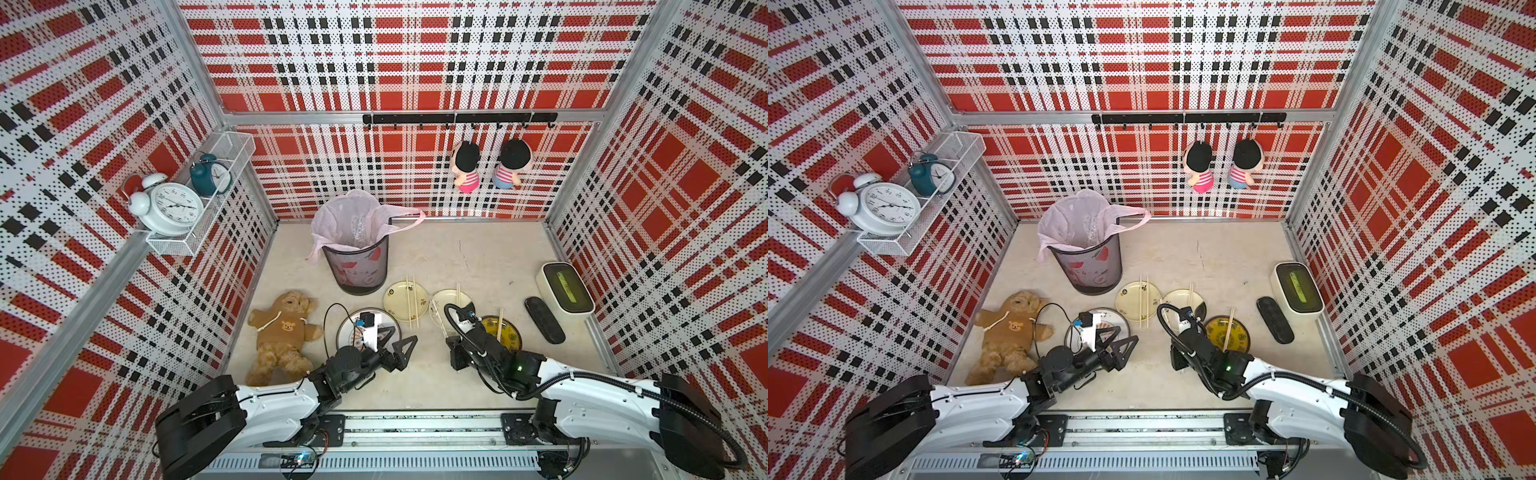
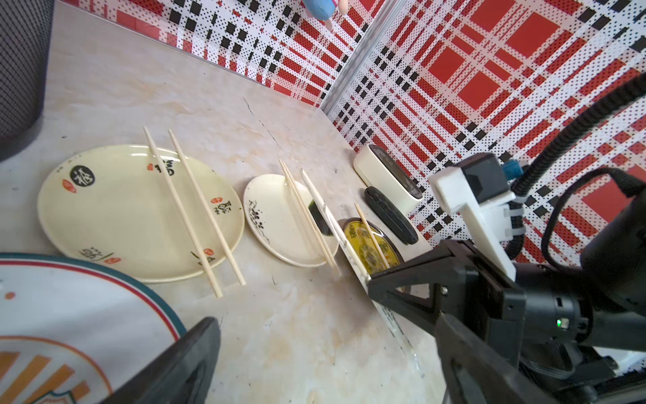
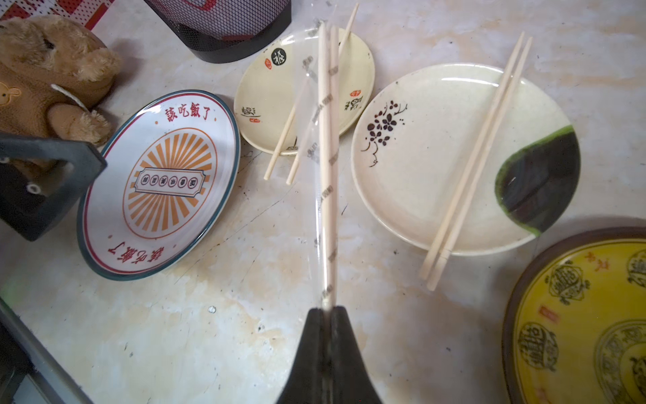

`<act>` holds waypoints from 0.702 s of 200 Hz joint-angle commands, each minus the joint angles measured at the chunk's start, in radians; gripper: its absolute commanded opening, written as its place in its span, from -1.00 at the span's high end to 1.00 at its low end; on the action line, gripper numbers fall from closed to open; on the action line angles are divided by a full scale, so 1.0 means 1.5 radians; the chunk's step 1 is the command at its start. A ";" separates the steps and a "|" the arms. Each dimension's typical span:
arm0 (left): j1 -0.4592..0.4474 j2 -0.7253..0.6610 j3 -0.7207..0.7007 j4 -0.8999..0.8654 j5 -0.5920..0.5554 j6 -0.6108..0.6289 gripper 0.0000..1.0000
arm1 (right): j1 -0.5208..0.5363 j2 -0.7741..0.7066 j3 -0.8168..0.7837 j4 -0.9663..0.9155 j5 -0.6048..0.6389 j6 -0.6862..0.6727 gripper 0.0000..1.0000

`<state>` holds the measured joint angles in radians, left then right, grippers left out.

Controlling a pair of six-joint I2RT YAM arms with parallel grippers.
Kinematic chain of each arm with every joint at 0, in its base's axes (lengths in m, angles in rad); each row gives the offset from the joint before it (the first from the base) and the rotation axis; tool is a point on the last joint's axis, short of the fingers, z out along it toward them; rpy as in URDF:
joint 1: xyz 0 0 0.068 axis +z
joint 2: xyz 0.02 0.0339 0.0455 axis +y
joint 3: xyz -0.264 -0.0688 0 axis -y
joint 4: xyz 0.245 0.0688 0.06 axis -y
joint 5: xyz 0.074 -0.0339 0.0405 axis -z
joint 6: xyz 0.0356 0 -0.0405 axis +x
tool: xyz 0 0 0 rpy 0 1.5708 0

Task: Remove the packaging of disposable chopsticks
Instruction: Pick up the disposable chopsticks from the center of the board, then place the disposable chopsticks at the center of the board.

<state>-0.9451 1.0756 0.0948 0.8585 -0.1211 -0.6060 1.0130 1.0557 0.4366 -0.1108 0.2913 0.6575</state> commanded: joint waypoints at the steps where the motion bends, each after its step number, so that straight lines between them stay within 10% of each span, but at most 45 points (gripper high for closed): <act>1: 0.013 -0.008 0.010 -0.024 -0.010 0.006 -0.98 | -0.002 0.018 -0.006 -0.001 -0.033 -0.001 1.00; 140: 0.011 0.017 0.036 -0.079 -0.048 0.018 -1.00 | 0.023 0.110 -0.022 -0.030 -0.053 0.036 1.00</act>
<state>-0.9306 1.0801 0.1223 0.7551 -0.1810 -0.5968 1.0428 1.2144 0.4026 -0.1631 0.2123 0.6998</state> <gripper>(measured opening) 0.995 0.073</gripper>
